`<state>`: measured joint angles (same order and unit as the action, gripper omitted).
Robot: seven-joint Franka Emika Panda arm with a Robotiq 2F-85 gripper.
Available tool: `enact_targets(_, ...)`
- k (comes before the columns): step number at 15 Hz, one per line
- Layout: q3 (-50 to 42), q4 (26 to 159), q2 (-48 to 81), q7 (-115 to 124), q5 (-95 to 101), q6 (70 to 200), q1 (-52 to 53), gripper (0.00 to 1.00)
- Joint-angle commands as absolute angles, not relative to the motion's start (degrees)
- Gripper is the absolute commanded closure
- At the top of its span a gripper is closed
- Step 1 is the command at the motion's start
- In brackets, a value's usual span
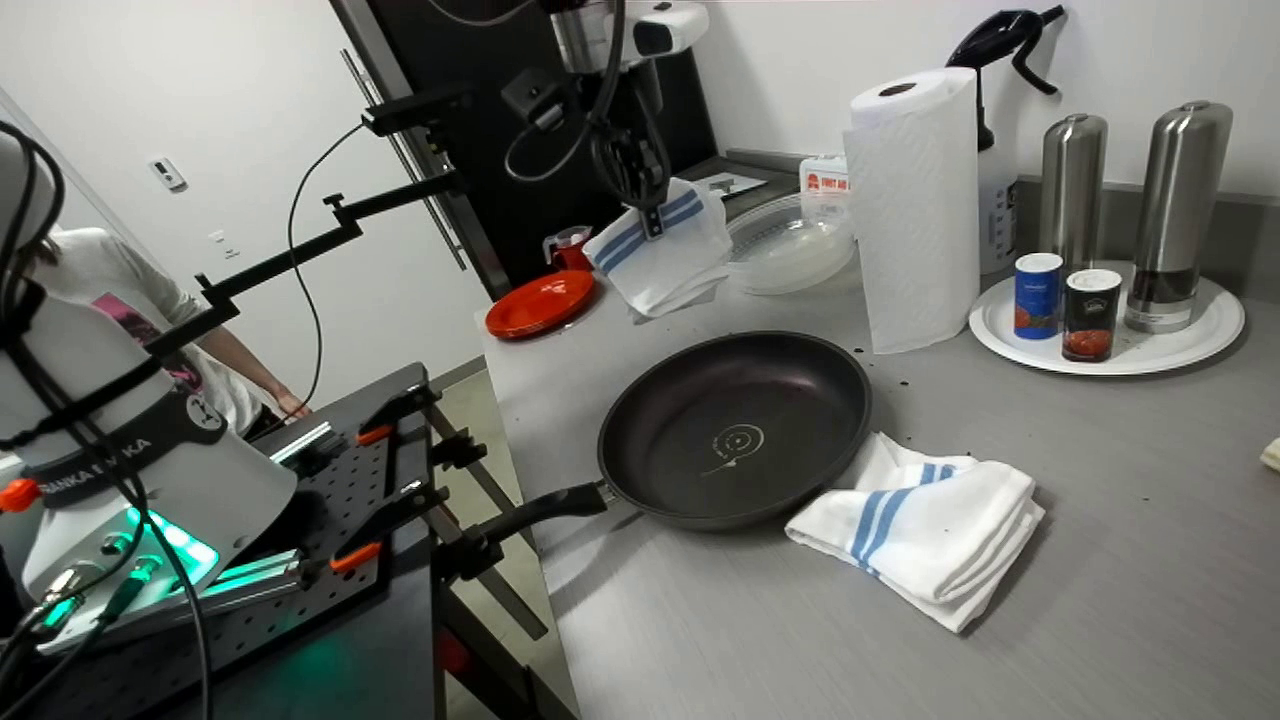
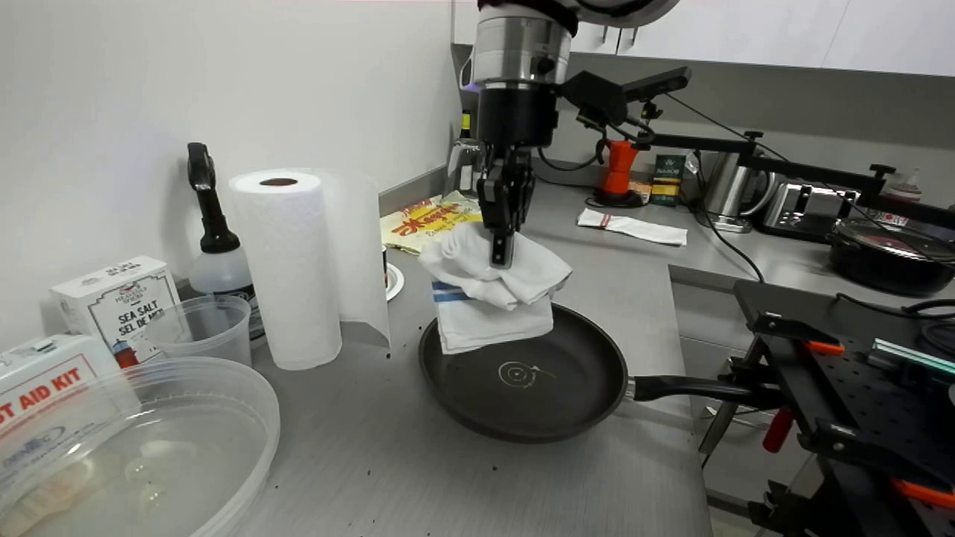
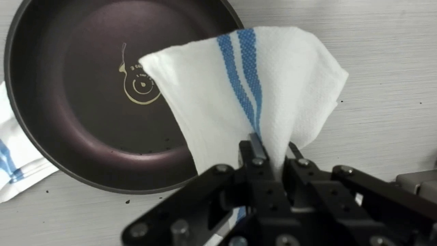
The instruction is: Pick the cloth and wipe the pan
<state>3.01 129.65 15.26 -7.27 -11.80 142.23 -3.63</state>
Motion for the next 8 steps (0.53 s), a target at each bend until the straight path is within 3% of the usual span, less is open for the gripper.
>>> enact_targets(1, 2.6, 128.4, 17.9, -7.3, -12.0, 143.3, -3.5, 0.97)
enact_targets(8, 3.1, 127.1, 22.7, -8.0, -12.0, 148.4, -4.3, 0.97)
